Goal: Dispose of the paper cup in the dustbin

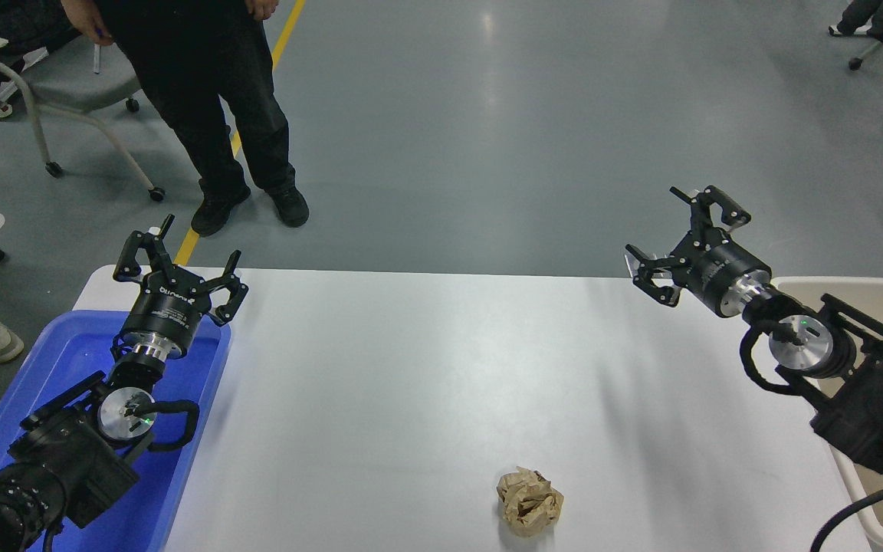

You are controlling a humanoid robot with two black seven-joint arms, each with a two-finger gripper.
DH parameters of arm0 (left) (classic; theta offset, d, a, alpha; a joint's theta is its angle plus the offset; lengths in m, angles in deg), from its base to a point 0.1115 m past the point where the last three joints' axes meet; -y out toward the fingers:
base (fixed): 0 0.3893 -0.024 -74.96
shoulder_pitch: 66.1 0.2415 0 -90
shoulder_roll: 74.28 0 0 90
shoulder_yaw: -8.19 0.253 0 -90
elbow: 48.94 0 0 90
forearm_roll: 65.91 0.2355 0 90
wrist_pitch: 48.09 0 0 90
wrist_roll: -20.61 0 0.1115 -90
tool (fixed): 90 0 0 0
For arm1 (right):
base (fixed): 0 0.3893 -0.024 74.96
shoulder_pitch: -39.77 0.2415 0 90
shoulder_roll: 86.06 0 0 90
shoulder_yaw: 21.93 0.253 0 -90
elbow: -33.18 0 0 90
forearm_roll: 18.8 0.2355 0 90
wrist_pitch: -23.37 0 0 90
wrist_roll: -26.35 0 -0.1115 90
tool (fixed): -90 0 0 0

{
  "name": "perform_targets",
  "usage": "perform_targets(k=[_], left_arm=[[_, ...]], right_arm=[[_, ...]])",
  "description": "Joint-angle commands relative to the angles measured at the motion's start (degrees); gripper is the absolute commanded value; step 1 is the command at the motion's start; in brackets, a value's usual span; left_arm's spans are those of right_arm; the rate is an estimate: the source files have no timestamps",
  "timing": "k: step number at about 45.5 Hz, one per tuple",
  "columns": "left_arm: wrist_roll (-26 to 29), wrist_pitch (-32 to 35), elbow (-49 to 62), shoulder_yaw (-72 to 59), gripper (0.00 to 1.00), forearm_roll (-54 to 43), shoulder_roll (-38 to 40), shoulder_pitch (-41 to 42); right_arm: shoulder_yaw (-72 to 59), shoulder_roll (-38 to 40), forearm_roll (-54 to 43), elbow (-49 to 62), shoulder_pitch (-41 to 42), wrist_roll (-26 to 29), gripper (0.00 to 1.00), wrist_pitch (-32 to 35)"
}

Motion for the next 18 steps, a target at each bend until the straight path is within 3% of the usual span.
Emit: perform_targets(k=[1,18], left_arm=[[0.01,-0.04,0.0,0.0,1.0,0.0,0.0,-0.01],[0.01,-0.04,0.0,0.0,1.0,0.0,0.0,-0.01]], right_arm=[[3.66,-6.83,-0.04,2.09,-2.98,-4.14,0.99,0.08],[3.57,-8.24,-0.04,2.45,-4.83,-5.47,0.99,0.17]])
